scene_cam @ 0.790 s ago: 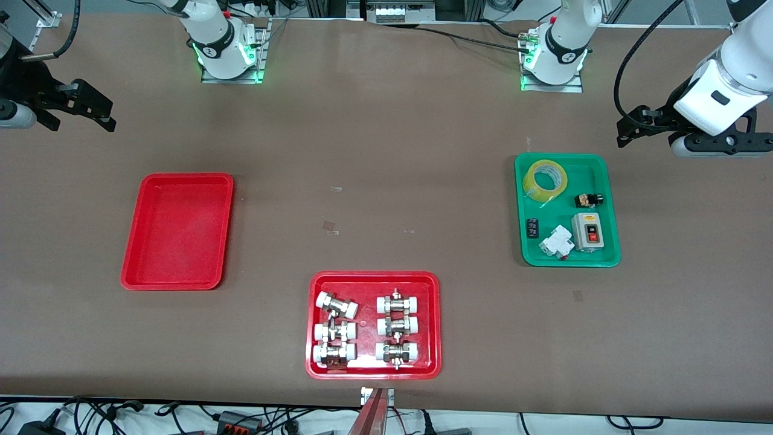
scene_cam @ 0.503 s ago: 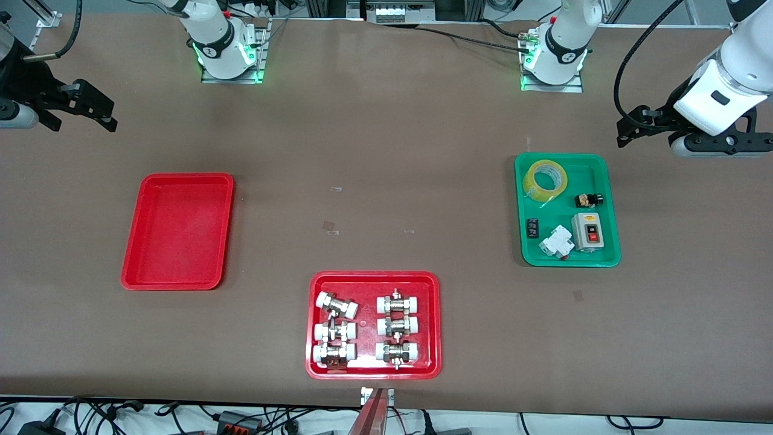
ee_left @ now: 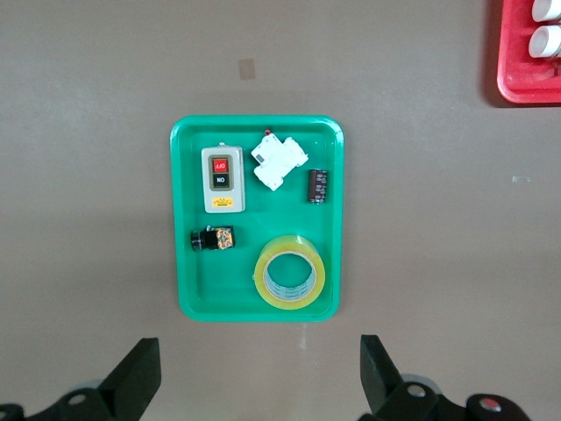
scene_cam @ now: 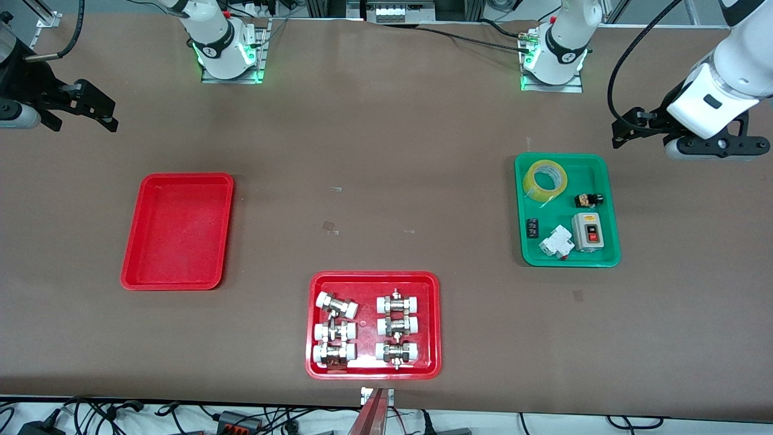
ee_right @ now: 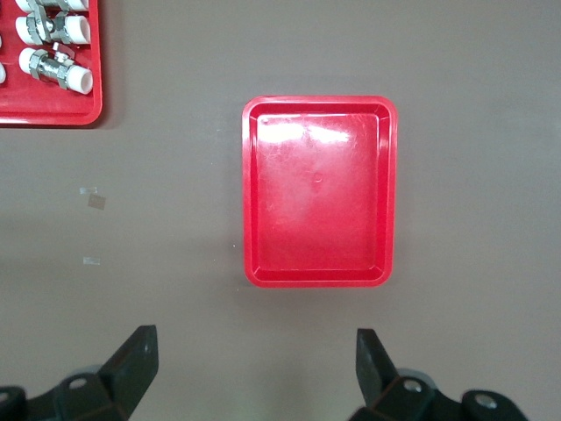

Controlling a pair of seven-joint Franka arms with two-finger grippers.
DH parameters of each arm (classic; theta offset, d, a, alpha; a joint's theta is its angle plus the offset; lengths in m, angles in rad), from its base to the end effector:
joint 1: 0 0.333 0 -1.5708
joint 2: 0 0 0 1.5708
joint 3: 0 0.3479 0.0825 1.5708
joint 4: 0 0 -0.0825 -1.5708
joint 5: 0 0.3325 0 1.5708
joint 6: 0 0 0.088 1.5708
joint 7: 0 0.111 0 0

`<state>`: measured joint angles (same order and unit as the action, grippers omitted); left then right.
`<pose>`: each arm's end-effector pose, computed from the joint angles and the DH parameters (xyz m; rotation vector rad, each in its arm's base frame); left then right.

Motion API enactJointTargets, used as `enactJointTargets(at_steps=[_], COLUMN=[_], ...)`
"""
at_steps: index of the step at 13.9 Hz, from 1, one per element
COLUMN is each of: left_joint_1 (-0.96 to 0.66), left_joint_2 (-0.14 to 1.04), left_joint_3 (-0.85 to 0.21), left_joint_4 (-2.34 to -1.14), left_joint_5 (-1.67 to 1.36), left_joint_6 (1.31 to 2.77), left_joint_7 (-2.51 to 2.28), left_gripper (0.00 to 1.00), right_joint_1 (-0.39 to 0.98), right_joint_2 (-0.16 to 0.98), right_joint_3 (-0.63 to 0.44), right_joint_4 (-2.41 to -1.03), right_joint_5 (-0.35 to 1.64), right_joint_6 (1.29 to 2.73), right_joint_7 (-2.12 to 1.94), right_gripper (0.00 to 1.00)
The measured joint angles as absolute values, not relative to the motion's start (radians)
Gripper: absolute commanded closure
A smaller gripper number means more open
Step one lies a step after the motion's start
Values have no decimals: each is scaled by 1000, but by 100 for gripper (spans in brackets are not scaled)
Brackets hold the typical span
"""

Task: Left arm passes tape to right arm into tray
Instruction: 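Move the left gripper over the tape roll on the green tray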

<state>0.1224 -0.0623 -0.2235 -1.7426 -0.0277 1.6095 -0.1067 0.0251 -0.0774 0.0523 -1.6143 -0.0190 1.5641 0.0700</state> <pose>0.4774 -0.0551 0.6133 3.1332 0.0135 -0.1150 0.4745 0.0360 0.6714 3.1203 0.0108 0.0448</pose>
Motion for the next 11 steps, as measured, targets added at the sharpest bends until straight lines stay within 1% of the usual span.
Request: enactJointTargets(at_steps=[2,5,9,11], left_joint_1=[120,119,117,115], left_joint_2=[-37,34,158,231], left_joint_3=[-226,-226,-228,-247], left_joint_4=[-1743,-1741,-1741,-1743], left_joint_5=[-29,-42,-43,-43], left_joint_6=[1608,1608,1608,1609], left_joint_7=[-107,-106,-105,-106], left_gripper=[0,0,0,0], right_joint_1=[25,25,25,25], right_joint_2=[-77,-77,-77,-77], right_joint_3=[52,52,52,52], right_joint_4=[-1614,-1614,-1614,-1614], right_joint_5=[-19,-19,-19,-19], right_joint_6=[1564,1564,1564,1564], right_joint_7=[70,70,70,70], right_gripper=[0,0,0,0])
